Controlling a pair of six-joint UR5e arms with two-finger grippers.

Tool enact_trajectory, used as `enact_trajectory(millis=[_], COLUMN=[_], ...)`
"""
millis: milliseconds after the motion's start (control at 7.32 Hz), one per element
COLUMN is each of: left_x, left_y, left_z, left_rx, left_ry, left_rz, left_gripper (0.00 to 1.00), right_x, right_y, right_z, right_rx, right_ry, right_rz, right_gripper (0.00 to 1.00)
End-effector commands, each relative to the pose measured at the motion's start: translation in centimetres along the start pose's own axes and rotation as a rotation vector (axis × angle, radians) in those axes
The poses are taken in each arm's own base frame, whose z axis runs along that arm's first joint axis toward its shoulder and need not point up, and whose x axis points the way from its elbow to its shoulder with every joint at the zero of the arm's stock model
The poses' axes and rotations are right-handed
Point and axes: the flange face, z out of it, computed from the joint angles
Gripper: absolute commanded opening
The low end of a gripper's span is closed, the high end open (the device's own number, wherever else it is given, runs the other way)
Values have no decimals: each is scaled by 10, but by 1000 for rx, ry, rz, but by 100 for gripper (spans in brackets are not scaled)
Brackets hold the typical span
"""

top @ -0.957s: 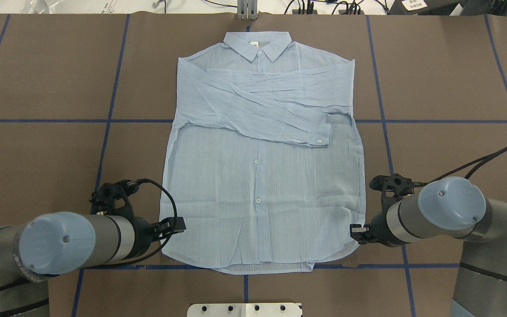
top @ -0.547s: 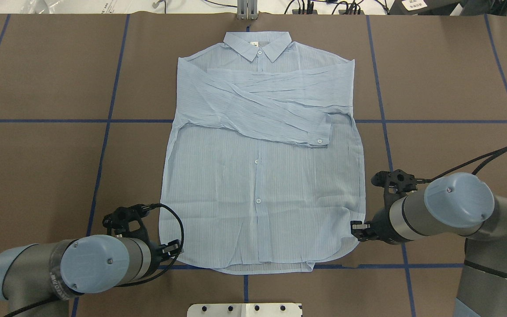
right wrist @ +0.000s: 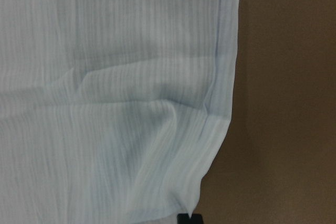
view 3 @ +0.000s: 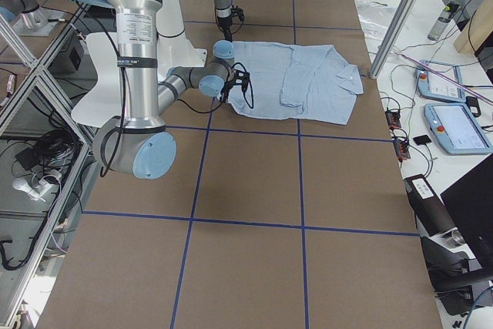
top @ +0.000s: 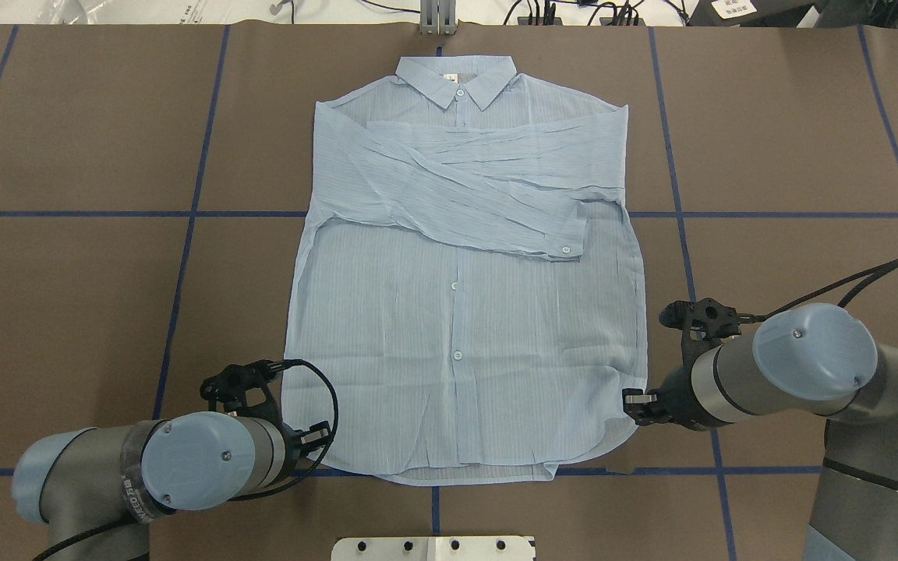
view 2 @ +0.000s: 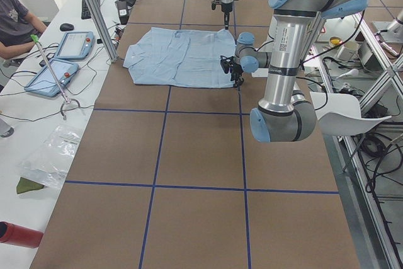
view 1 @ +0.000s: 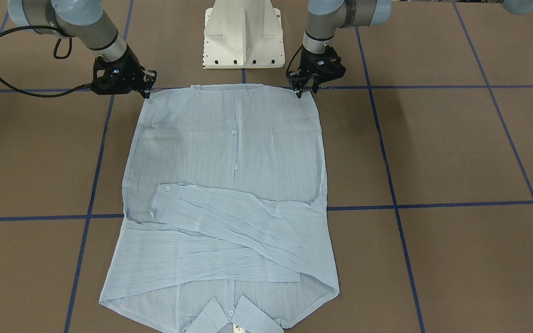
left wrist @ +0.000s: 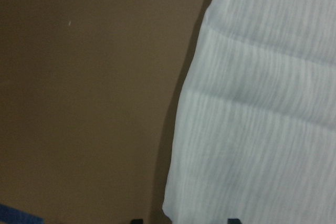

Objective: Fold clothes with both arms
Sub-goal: 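Lower both grippers onto the hem corners nearest the robot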

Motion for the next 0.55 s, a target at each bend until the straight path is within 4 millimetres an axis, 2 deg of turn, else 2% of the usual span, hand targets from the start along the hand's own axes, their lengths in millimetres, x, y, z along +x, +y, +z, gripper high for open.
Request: enact_trajectory(millis=[0,137,410], left_x=[-2,-5,-8], left_y=[-6,-7,-7], left_z=[1,3,5], left_rx=[10,16,19], left_ry=[-7,-23,-49], left_rz=[-3,-3,37], left_gripper=[52,48,48], right_x=[1,1,0], right_y=[-1,-1,-1], right_z=[0,0,0], right_rx=[0,0,1], right_ry=[1,1,0], right_rz=[1,1,1], right_gripper=[0,0,0])
